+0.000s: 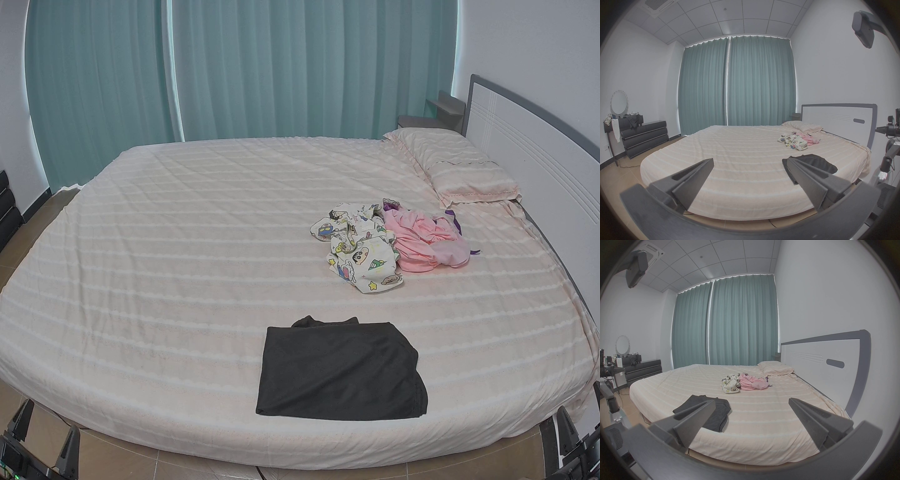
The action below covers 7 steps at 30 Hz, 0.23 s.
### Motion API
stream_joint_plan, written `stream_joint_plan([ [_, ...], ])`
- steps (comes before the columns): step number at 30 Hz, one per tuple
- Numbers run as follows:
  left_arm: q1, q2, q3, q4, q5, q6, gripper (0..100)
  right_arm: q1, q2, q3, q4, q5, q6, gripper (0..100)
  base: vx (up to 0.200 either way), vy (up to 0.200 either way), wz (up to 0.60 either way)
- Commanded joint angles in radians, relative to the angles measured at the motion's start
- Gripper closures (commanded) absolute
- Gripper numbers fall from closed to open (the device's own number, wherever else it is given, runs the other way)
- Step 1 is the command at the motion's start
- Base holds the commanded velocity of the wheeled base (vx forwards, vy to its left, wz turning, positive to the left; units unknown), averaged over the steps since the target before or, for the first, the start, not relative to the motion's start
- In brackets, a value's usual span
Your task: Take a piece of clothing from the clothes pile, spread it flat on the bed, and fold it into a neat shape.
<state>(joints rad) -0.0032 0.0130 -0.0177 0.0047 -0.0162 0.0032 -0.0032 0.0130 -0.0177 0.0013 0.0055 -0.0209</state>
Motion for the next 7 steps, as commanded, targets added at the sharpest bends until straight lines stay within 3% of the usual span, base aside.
stream_joint_plan([
  [1,0.0,-0.013,0.015,0.0,-0.001,0.0,0,0.002,-0.01,0.016,0.002,0.001,-0.001,0,0.0,0.0,0.0],
  [7,0.0,-0.013,0.015,0.0,-0.001,0.0,0,0.002,-0.011,0.018,0.0,0.001,-0.001,0,0.0,0.0,0.0],
])
